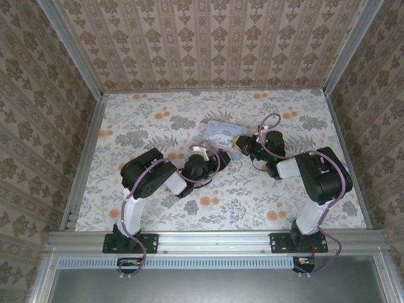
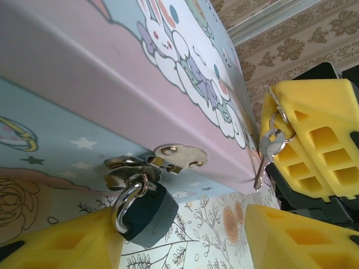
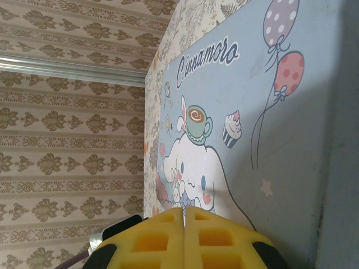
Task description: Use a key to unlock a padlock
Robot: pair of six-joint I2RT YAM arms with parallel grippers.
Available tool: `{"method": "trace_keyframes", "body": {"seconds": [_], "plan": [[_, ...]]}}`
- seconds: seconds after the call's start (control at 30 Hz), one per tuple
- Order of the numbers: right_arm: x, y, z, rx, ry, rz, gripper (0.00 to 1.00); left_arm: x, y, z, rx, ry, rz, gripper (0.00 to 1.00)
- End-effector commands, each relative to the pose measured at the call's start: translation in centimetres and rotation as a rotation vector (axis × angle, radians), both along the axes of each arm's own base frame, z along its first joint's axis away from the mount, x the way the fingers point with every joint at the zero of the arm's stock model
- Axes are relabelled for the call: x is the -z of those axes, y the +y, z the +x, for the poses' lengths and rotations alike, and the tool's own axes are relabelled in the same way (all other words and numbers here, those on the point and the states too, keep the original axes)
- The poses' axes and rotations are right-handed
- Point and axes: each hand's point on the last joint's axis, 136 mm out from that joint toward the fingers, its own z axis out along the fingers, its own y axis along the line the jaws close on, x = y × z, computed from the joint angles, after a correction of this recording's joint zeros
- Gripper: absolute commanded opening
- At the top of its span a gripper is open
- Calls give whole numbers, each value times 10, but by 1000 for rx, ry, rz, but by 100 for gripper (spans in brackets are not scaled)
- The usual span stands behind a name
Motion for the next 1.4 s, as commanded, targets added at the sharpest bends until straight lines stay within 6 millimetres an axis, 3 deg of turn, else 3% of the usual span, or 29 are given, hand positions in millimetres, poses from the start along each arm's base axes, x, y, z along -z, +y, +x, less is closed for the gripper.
{"method": "trace_keyframes", "body": {"seconds": [0.0, 0.5, 0.97, 1.37], "plan": [[22, 1, -8, -13, 73, -9, 0, -13, -2, -4, 6, -12, -48, 61], [25, 0, -9, -11, 77, -6, 0, -20, -8, -18, 15, -18, -56, 61], [27, 0, -10, -13, 78, -2, 0, 14, 2, -3, -55, 42, -17, 60], [29, 0, -9, -14, 82, 0, 0, 43, 11, 7, -84, 111, 63, 48]]}}
